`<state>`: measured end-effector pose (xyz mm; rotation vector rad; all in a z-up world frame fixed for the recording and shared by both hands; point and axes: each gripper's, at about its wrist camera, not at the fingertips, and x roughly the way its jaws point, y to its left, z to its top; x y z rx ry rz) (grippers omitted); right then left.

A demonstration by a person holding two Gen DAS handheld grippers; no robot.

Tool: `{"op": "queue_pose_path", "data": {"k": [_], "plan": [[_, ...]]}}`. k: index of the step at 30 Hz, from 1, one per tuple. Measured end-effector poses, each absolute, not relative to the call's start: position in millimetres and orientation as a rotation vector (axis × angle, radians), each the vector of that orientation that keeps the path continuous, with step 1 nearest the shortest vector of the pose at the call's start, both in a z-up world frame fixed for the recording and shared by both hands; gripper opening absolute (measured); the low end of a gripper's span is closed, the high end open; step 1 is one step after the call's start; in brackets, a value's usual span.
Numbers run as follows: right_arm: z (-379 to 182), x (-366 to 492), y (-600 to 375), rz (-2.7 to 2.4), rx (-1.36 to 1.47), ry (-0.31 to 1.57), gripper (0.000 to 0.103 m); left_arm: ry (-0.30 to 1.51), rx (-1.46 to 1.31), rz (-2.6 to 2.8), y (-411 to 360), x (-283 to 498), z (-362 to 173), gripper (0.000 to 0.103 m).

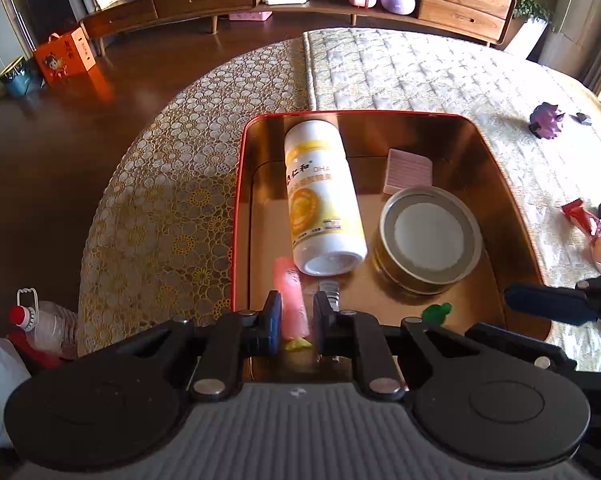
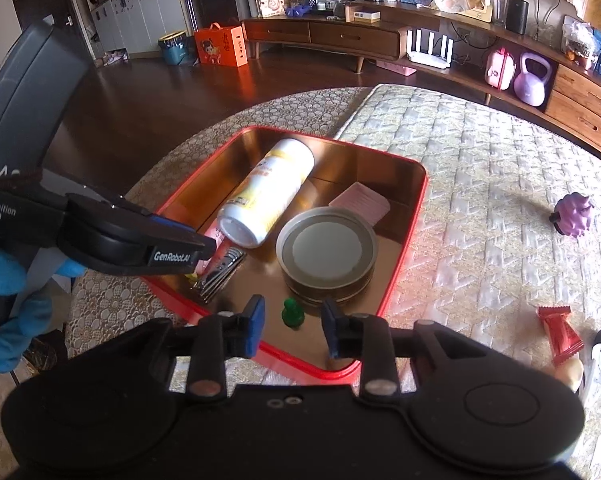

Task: Organize rigid objects
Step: 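Withdraw both tools from the red box back over the mat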

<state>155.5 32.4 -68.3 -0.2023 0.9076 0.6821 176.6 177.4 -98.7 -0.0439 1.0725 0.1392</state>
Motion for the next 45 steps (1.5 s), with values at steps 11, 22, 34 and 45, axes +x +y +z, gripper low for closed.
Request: {"op": "queue_pose_path", "data": {"k": [11, 22, 34, 45], "plan": [[-38, 132, 15, 0.702, -0.167, 0.827, 0.052, 0.972, -0.033, 0.089, 157, 147, -64, 0.016], [-12, 108, -16, 0.715, -0.142, 0.750, 0.067, 0.882, -0.013, 0.062, 130, 120, -36, 0.016], [0, 90, -82, 0.664, -0.063, 0.698, 0.085, 0.819, -0.014, 0.016, 95, 96, -27, 0.039], [-7, 90, -158, 0.547, -0.057, 0.680, 0.096, 0.796, -0.003, -0.058, 52, 102, -32, 0.077]]}}
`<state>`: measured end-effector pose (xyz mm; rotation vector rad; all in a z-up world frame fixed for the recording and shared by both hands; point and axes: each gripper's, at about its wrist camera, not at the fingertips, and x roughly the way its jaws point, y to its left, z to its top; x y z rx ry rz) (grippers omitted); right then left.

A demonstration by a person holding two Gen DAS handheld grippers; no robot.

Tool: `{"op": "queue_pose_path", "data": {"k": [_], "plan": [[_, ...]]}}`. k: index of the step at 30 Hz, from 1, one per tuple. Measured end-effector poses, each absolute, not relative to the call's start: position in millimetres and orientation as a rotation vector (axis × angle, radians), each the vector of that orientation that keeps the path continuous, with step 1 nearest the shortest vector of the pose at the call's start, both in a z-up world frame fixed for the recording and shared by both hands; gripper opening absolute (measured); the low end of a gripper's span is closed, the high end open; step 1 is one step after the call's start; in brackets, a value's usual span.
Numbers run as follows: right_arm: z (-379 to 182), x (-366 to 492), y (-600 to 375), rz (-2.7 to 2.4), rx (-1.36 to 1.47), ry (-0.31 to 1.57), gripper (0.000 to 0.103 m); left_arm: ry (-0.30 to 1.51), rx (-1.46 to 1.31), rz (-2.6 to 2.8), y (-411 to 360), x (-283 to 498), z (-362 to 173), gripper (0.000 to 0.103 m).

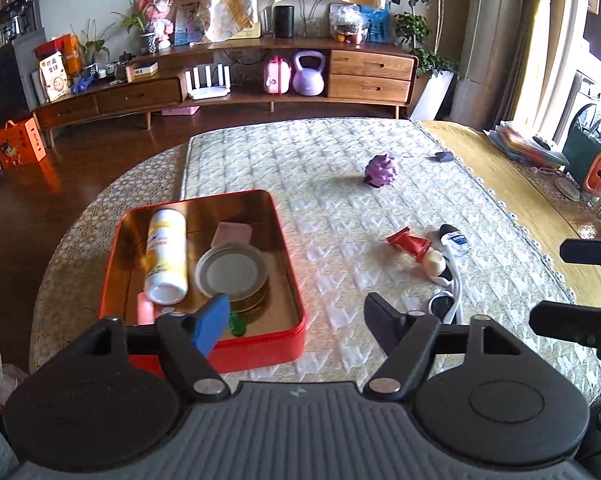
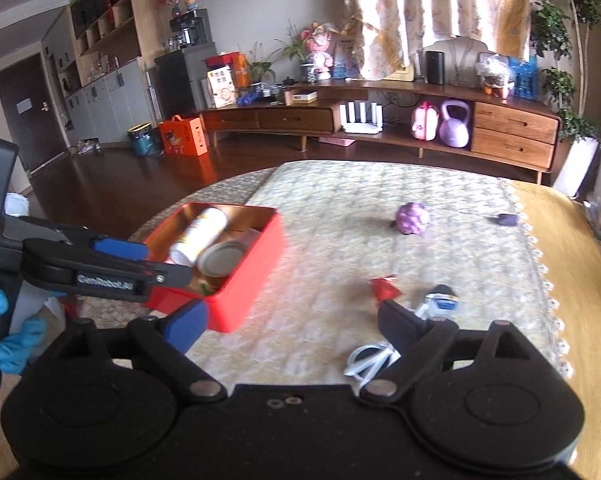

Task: Organize rigid objects
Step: 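Withdraw both tools from the red box back over the mat, then grasp purple plush toy with left tool while right tool grasps blue-labeled jar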

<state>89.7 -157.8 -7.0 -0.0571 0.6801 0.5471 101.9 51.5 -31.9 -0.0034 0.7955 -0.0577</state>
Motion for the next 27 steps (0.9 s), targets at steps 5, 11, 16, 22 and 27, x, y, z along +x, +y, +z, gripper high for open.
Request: {"op": "queue_pose_path", "data": {"k": [5, 11, 16, 22, 27], "plan": [[-18, 97, -182, 0.514, -0.063, 0.698, 0.101, 0.804, -0.016, -0.100, 32, 119, -34, 0.082], [-33, 114, -203, 0.472, -0.076, 0.710, 0.102, 0.790, -0.047, -0.133, 11, 144, -37, 0.095], [-45, 143, -221, 0.421, -0.072, 0.725, 0.102, 0.769, -0.042, -0.135, -11, 177, -36, 0.101], [-65, 180, -225, 0.379, -0.073, 0.757, 0.102, 0.795, -0.064, -0.148, -30, 229, -39, 0.101], [-81, 206, -219, 0.362, -0.093, 0.783, 0.102, 0.809, -0.040, -0.126, -48, 272, -48, 0.101]]}}
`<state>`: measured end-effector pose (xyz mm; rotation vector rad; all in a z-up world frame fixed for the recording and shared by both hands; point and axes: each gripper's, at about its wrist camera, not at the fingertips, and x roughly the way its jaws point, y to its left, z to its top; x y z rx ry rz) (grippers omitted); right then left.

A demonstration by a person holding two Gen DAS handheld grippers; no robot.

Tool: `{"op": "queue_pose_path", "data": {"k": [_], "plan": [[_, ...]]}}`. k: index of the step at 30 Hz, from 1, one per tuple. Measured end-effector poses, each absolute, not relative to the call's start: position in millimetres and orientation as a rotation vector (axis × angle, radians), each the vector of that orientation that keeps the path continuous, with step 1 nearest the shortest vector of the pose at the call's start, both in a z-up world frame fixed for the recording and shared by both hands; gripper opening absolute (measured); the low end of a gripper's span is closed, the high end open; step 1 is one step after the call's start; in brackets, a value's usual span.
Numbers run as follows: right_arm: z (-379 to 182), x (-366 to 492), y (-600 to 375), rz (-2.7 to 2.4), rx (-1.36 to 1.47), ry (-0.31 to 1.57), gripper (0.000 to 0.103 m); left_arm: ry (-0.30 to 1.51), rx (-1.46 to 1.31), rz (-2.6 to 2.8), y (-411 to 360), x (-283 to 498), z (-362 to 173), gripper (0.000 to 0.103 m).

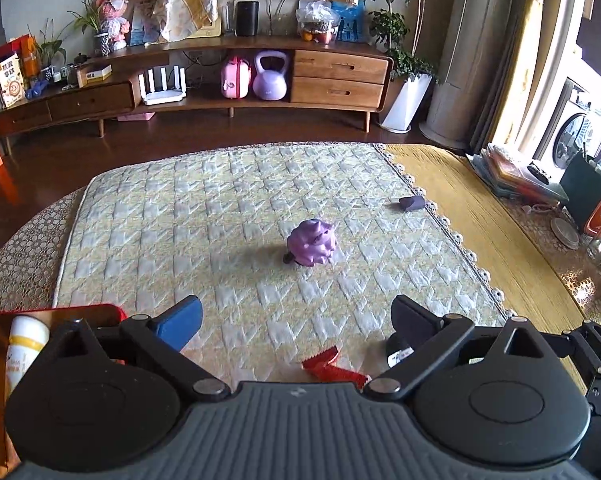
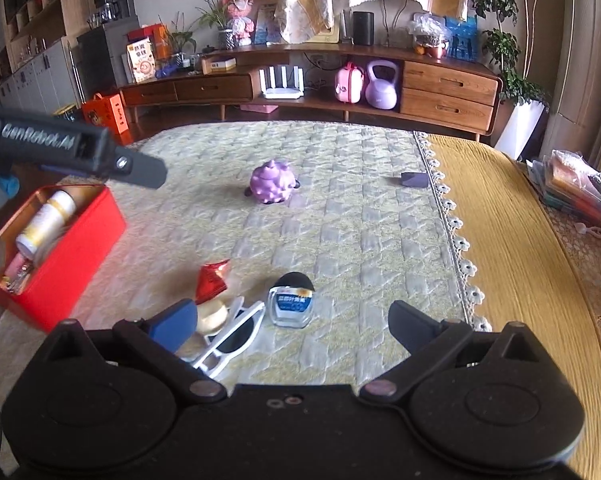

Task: Organize rigid objects
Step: 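Grasp purple plush toy with left tool while right tool grasps blue-labeled jar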

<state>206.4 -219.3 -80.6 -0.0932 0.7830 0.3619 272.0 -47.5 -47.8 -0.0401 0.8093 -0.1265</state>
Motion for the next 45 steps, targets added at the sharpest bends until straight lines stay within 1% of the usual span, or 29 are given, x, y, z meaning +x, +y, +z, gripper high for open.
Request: {"op": "queue_pose_path", "data": {"k": [10, 12, 16, 21, 28, 30, 34, 37, 38, 39, 42, 44, 45], "plan": [[-106, 250, -208, 0.288, -0.079, 0.843, 0.098, 0.838, -0.044, -0.074, -67, 340, -78, 0.101], [-112, 258, -205, 0.263, -0.070, 0.862, 0.094, 0.841, -0.048, -0.074, -71, 352, -83, 0.101], [-121, 268, -199, 0.260, -0.066, 0.882, 0.088, 0.851, -0.044, -0.070, -76, 365, -94, 0.101], [-130, 274, -193, 0.269, -0.061, 0.899, 0.069, 0.854, -0.014, -0.044, -82, 380, -109, 0.101], [-133, 274, -190, 0.274, -0.096, 0.903, 0.065, 0.871, 0.005, -0.006, -84, 397, -131, 0.101], [-133, 273, -190, 0.277, -0.117, 0.900, 0.061, 0.881, 0.007, -0.001, -84, 402, -138, 0.101], [-133, 272, -192, 0.284, -0.128, 0.889, 0.056, 0.884, 0.001, 0.003, -84, 406, -146, 0.100], [-132, 272, -195, 0.278, -0.123, 0.881, 0.050, 0.886, -0.003, 0.003, -84, 408, -150, 0.099], [-132, 271, -196, 0.276, -0.124, 0.878, 0.047, 0.885, -0.001, 0.006, -84, 408, -150, 0.095], [-132, 271, -196, 0.274, -0.130, 0.875, 0.044, 0.886, 0.000, 0.001, -85, 408, -151, 0.092], [-132, 270, -199, 0.277, -0.129, 0.868, 0.039, 0.873, -0.005, -0.019, -87, 408, -152, 0.079], [-131, 269, -200, 0.279, -0.121, 0.864, 0.038, 0.865, 0.005, -0.042, -93, 407, -151, 0.058], [-131, 269, -201, 0.280, -0.118, 0.862, 0.038, 0.869, 0.014, -0.043, -95, 407, -151, 0.053]]}}
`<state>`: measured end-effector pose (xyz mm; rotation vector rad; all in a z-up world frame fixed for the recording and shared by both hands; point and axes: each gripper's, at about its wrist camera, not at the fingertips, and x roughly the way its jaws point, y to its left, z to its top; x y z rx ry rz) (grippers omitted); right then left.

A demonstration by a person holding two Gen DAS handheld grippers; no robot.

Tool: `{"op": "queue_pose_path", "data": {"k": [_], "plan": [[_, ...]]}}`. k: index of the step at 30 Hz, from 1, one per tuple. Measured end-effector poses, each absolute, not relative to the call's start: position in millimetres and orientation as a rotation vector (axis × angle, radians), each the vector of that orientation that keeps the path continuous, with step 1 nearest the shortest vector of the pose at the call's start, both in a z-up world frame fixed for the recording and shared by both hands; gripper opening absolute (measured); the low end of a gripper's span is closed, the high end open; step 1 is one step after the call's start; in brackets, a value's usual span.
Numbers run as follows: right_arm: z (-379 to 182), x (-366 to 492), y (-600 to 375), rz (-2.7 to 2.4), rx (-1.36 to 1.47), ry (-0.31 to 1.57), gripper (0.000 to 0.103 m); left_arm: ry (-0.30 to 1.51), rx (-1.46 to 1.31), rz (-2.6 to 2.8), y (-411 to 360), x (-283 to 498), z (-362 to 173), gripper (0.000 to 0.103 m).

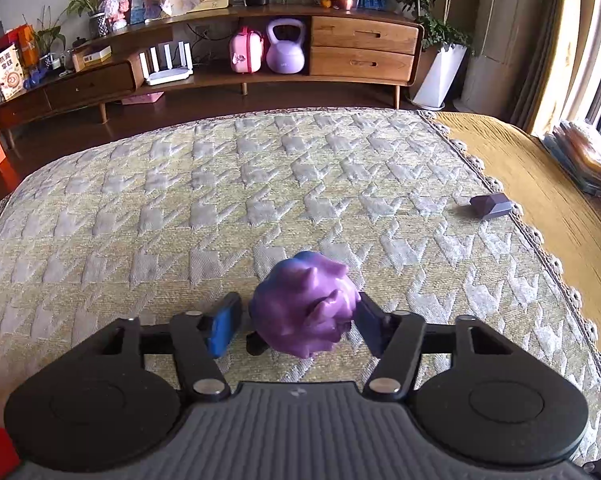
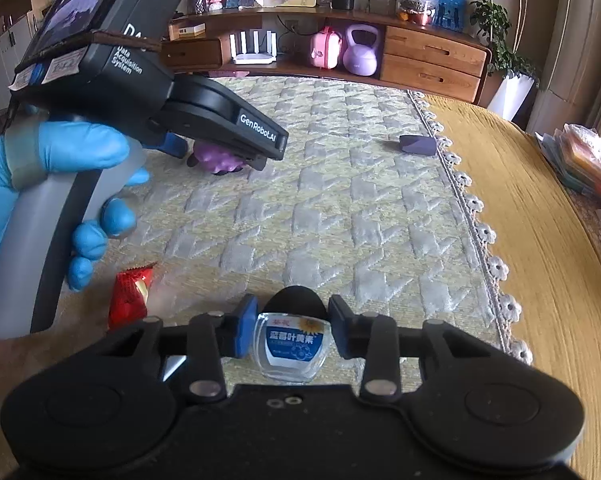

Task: Organize rigid objects
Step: 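Grasp purple plush toy with left tool while right tool grasps blue-labeled jar, then carry plush toy with left tool to red box while right tool carries jar there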

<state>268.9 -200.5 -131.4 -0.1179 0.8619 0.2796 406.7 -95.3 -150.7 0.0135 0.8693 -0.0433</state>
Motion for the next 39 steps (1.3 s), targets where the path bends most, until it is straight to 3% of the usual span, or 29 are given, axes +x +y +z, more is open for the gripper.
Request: {"op": "queue_pose_path", "data": {"k": [18, 39], "plan": [[-114, 252, -215, 0.262, -0.055, 0.855, 0.038, 0.864, -0.003, -0.027, -82, 377, -121, 0.052], [-55, 179, -207, 0.293, -0.072, 0.803, 0.038, 0.865, -0.035, -0.088, -29, 257, -44, 0.052]]}}
